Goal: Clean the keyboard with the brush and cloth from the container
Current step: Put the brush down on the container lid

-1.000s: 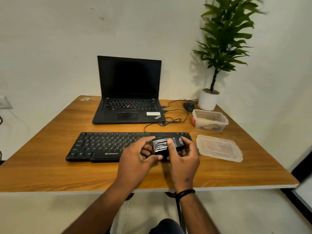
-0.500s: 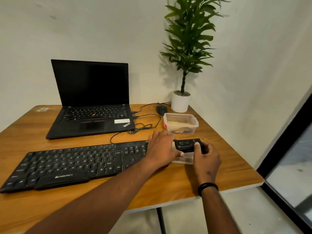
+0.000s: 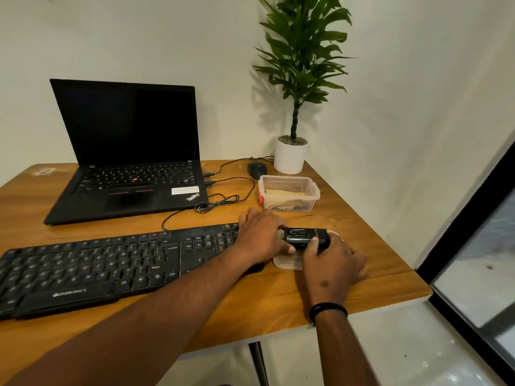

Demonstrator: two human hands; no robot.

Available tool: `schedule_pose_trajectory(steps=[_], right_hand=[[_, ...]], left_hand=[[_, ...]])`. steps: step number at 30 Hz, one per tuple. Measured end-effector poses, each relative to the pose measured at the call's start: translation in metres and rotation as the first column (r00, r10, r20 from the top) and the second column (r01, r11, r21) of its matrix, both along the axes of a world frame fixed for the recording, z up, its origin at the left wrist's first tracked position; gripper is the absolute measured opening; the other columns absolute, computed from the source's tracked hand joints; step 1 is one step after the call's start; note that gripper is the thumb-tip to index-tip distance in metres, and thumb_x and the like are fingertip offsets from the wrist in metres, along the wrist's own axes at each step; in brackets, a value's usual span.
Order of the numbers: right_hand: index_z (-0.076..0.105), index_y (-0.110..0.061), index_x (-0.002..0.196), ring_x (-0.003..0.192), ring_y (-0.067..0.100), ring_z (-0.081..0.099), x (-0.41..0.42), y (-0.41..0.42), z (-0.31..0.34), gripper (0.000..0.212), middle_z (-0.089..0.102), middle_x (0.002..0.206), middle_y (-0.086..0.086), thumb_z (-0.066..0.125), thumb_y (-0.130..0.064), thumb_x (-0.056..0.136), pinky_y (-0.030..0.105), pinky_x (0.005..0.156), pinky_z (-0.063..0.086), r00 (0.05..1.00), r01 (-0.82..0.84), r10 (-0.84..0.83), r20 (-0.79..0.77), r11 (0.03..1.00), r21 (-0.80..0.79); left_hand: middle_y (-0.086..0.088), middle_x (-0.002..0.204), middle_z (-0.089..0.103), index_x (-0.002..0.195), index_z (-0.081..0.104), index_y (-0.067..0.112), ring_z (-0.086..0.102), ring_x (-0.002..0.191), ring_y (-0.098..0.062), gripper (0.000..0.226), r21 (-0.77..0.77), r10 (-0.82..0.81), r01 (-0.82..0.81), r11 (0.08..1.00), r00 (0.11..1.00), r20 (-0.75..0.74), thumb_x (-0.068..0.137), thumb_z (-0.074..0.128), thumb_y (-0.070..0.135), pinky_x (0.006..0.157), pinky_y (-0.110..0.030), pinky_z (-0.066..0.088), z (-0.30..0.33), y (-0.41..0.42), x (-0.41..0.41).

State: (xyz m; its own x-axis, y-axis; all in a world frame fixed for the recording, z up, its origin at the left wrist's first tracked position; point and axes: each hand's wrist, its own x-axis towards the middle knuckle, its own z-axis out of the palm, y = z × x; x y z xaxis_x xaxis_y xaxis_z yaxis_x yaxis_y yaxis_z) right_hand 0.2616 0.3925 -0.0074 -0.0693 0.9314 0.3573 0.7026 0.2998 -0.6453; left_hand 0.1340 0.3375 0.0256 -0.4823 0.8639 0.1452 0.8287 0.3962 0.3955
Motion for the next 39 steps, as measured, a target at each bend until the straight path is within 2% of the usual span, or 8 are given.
schedule_pose_trajectory(steps=[9, 16, 19, 21, 25, 28, 32, 39], right_hand=[[0.068, -0.018, 0.107, 0.115, 0.029, 0.048, -0.001, 0.001, 0.000, 0.036, 0.068, 0.109, 0.005, 0.063, -0.046, 0.086, 0.049, 0.100, 0.036, 0.998, 0.045, -0.045, 0.034, 0.999, -0.008], [0.068, -0.017, 0.109, 0.115, 0.030, 0.049, -0.001, 0.004, -0.001, 0.038, 0.067, 0.112, 0.007, 0.064, -0.046, 0.085, 0.050, 0.101, 0.035, 0.999, 0.043, -0.043, 0.019, 0.999, -0.028], [0.065, -0.016, 0.116, 0.118, 0.033, 0.048, 0.001, 0.003, 0.001, 0.042, 0.065, 0.119, 0.010, 0.063, -0.045, 0.085, 0.051, 0.102, 0.034, 0.999, 0.045, -0.045, 0.014, 0.999, -0.003], [0.064, -0.014, 0.118, 0.118, 0.037, 0.047, 0.001, -0.001, 0.002, 0.044, 0.062, 0.121, 0.013, 0.064, -0.043, 0.085, 0.052, 0.100, 0.033, 1.000, 0.022, -0.022, 0.011, 0.997, 0.080], [0.067, -0.011, 0.108, 0.114, 0.038, 0.046, -0.008, -0.016, 0.001, 0.036, 0.061, 0.115, 0.015, 0.072, -0.035, 0.081, 0.053, 0.096, 0.035, 0.990, -0.139, 0.120, 0.080, 0.937, 0.320], [0.068, -0.012, 0.105, 0.112, 0.037, 0.046, -0.025, -0.038, 0.001, 0.030, 0.062, 0.112, 0.014, 0.070, -0.032, 0.083, 0.052, 0.092, 0.039, 0.971, -0.238, 0.235, 0.049, 0.914, 0.327], [0.072, -0.015, 0.099, 0.104, 0.030, 0.048, -0.060, -0.086, 0.007, 0.033, 0.064, 0.105, 0.006, 0.057, -0.040, 0.084, 0.040, 0.086, 0.037, 0.903, -0.414, 0.428, 0.043, 0.836, 0.361], [0.070, -0.019, 0.111, 0.103, 0.019, 0.044, -0.102, -0.164, 0.013, 0.040, 0.059, 0.107, -0.002, 0.051, -0.044, 0.086, 0.030, 0.087, 0.038, 0.702, -0.695, 0.708, 0.077, 0.657, 0.292]], left_hand=[[0.003, 0.131, 0.055, 0.123, 0.068, 0.035, 0.037, 0.121, -0.023, 0.050, -0.014, -0.011, 0.012, 1.000, 1.000, 0.029, 0.077, 0.079, 0.052, 0.095, -0.041, 0.028, 0.002, 0.002, 0.003], [0.003, 0.128, 0.056, 0.124, 0.066, 0.035, 0.037, 0.119, -0.022, 0.053, -0.015, 0.007, -0.006, 1.000, 0.999, 0.045, 0.076, 0.080, 0.053, 0.091, -0.040, 0.027, 0.001, 0.002, 0.002], [0.004, 0.133, 0.056, 0.131, 0.062, 0.034, 0.038, 0.122, -0.023, 0.061, 0.054, -0.001, -0.003, 0.999, 0.997, 0.072, 0.076, 0.079, 0.053, 0.092, -0.040, 0.027, 0.003, -0.006, 0.005], [0.006, 0.134, 0.055, 0.136, 0.057, 0.034, 0.039, 0.123, -0.022, 0.067, 0.150, -0.001, -0.013, 0.989, 0.996, 0.093, 0.076, 0.079, 0.053, 0.091, -0.038, 0.027, 0.006, -0.019, 0.006], [0.010, 0.125, 0.058, 0.136, 0.059, 0.033, 0.043, 0.119, -0.017, 0.062, 0.342, 0.053, -0.090, 0.935, 0.992, 0.116, 0.080, 0.078, 0.050, 0.097, -0.040, 0.033, 0.012, -0.054, 0.000], [0.012, 0.116, 0.061, 0.132, 0.061, 0.033, 0.051, 0.114, -0.014, 0.056, 0.460, 0.083, -0.157, 0.874, 0.981, 0.177, 0.081, 0.077, 0.049, 0.101, -0.045, 0.039, 0.011, -0.087, -0.013], [0.016, 0.109, 0.061, 0.125, 0.065, 0.037, 0.055, 0.107, -0.010, 0.049, 0.517, 0.131, -0.215, 0.829, 0.972, 0.195, 0.081, 0.068, 0.058, 0.098, -0.047, 0.045, 0.000, -0.135, -0.034], [0.013, 0.110, 0.062, 0.117, 0.067, 0.034, 0.055, 0.108, -0.012, 0.042, 0.529, 0.312, -0.284, 0.800, 0.949, 0.038, 0.086, 0.058, 0.061, 0.095, -0.045, 0.045, -0.016, -0.237, -0.067]])
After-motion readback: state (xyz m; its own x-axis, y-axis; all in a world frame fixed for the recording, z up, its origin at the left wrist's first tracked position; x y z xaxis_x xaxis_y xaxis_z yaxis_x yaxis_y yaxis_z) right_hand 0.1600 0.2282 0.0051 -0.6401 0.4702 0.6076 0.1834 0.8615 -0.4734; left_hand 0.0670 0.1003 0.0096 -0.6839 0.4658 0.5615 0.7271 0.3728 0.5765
